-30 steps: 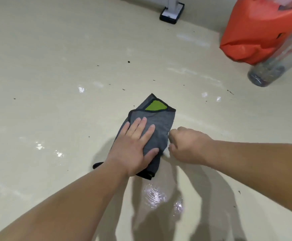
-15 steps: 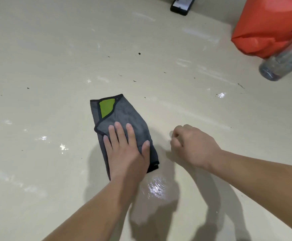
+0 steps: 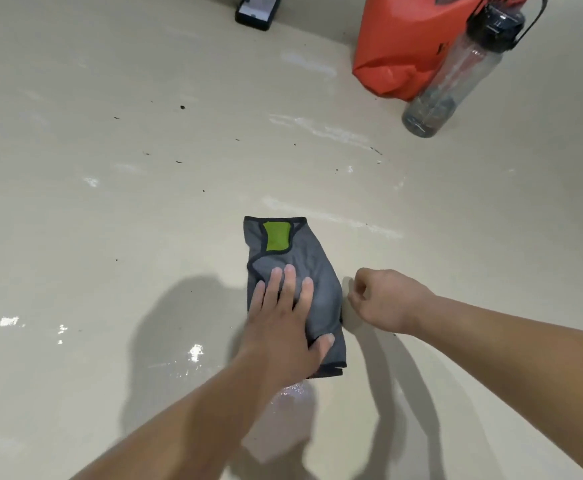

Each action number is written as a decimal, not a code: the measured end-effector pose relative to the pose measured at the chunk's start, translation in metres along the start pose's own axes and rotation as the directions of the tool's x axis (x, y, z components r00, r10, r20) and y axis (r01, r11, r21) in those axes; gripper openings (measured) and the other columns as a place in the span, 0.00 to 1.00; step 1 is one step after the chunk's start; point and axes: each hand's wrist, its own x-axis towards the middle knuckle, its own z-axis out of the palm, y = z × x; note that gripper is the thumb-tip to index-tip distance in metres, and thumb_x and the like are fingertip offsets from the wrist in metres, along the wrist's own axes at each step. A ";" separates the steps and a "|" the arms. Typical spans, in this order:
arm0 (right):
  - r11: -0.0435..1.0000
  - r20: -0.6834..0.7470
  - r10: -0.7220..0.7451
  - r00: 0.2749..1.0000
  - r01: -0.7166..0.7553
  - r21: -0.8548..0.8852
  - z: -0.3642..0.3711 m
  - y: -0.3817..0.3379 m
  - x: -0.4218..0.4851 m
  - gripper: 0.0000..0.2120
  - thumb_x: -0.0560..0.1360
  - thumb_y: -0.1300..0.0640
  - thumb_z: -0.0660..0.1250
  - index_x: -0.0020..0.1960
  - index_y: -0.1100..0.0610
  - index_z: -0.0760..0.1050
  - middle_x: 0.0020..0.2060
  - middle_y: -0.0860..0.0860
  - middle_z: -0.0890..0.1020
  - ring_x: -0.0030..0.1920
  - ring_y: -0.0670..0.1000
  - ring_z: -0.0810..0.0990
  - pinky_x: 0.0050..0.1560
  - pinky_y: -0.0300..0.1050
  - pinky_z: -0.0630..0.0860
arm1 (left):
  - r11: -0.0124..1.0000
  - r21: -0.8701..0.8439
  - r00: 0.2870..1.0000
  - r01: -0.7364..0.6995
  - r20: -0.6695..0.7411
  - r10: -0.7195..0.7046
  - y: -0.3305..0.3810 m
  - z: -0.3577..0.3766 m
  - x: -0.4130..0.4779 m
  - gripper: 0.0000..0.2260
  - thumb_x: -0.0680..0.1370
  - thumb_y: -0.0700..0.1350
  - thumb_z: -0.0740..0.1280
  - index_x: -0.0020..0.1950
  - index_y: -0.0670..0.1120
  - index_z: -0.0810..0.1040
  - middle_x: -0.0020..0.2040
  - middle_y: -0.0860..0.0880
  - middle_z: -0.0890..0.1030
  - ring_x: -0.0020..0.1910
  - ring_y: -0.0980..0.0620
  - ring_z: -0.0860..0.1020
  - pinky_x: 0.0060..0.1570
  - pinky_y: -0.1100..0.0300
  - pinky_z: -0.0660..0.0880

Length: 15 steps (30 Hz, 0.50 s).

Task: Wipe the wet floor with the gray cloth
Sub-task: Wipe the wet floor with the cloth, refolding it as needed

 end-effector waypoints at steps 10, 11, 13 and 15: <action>0.984 -0.136 -0.124 0.983 0.140 0.110 0.038 0.044 -0.025 0.11 0.81 0.47 0.57 0.45 0.51 0.72 0.41 0.46 0.80 0.43 0.54 0.79 0.43 0.47 0.77 | 0.994 0.027 0.991 0.109 -0.079 -0.107 0.043 0.019 0.013 0.36 0.81 0.64 0.47 0.84 0.45 0.52 0.83 0.36 0.49 0.82 0.35 0.45 0.78 0.34 0.46; 0.989 -0.092 -0.108 0.990 0.116 0.087 0.037 0.057 -0.031 0.12 0.81 0.46 0.57 0.46 0.51 0.73 0.41 0.46 0.81 0.44 0.54 0.80 0.44 0.47 0.77 | 0.995 0.019 0.993 0.094 -0.078 -0.092 0.056 0.022 0.018 0.36 0.81 0.63 0.48 0.84 0.44 0.53 0.83 0.35 0.49 0.82 0.35 0.45 0.78 0.34 0.46; 0.997 -0.020 -0.078 0.997 0.078 0.026 0.031 0.082 -0.039 0.12 0.81 0.45 0.57 0.47 0.50 0.75 0.43 0.46 0.81 0.46 0.53 0.80 0.46 0.47 0.79 | 0.999 0.001 0.996 0.044 -0.073 -0.044 0.085 0.028 0.027 0.35 0.82 0.63 0.50 0.84 0.44 0.55 0.83 0.35 0.50 0.82 0.35 0.46 0.78 0.34 0.46; 0.998 0.036 -0.043 0.998 0.045 -0.041 0.023 0.110 -0.050 0.12 0.81 0.44 0.56 0.47 0.49 0.73 0.45 0.47 0.80 0.48 0.53 0.80 0.49 0.49 0.79 | 0.999 0.013 0.999 -0.031 -0.040 0.031 0.123 0.033 0.034 0.35 0.82 0.63 0.49 0.84 0.45 0.50 0.84 0.36 0.46 0.82 0.36 0.42 0.78 0.35 0.42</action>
